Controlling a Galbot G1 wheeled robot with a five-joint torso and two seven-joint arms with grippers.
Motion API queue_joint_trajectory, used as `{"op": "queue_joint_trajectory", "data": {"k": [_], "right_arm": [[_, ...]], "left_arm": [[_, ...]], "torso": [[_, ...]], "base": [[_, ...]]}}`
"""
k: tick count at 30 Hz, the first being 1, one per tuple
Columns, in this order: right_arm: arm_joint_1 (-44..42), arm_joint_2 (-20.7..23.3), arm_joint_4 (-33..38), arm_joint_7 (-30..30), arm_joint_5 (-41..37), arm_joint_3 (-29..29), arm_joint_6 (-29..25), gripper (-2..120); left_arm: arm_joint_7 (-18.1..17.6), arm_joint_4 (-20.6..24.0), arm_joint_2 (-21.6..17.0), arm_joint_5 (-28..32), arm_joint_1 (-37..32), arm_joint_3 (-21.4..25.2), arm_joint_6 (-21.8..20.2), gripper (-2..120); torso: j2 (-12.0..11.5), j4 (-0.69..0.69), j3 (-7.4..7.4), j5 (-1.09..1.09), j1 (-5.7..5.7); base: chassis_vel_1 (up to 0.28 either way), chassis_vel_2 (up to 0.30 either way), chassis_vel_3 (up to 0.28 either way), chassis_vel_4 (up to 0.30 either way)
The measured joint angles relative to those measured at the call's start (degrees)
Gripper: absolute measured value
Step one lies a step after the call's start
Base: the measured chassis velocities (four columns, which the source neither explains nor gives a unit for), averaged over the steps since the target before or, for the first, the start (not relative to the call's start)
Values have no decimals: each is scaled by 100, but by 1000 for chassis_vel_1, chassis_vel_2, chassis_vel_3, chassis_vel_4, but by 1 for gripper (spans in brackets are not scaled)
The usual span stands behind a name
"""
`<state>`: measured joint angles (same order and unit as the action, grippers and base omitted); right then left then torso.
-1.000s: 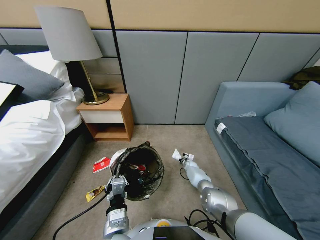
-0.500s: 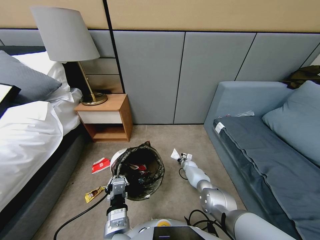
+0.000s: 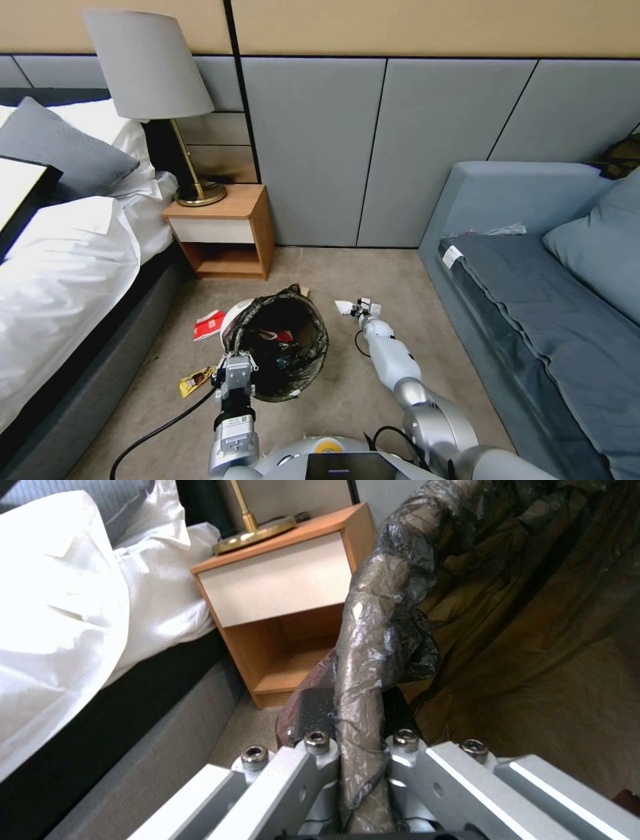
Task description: Pick up the trash bin, then pick up the garbage from the floor and place it into the trash bin.
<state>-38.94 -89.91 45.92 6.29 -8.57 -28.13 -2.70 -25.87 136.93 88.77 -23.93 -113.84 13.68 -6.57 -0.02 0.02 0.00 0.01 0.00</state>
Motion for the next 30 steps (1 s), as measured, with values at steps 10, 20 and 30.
{"op": "queue_joint_trajectory", "data": {"k": [10, 20, 30], "right_arm": [[-777, 311, 1614, 477, 150, 48, -1152, 0], [-1960, 883, 4540, 920, -198, 286, -1565, 0], [-3350, 1781, 6748, 933, -588, 941, -1872, 0]], "left_arm": [[2, -79, -45, 102, 53, -19, -43, 0], [25, -207, -99, 265, 113, -64, -111, 0], [71, -276, -129, 363, 182, -113, -157, 0]], "torso": [[0, -2, 0, 1, 0], [1, 0, -1, -1, -1], [1, -2, -1, -1, -1]], "base": [[0, 0, 0, 0], [0, 0, 0, 0], [0, 0, 0, 0]]}}
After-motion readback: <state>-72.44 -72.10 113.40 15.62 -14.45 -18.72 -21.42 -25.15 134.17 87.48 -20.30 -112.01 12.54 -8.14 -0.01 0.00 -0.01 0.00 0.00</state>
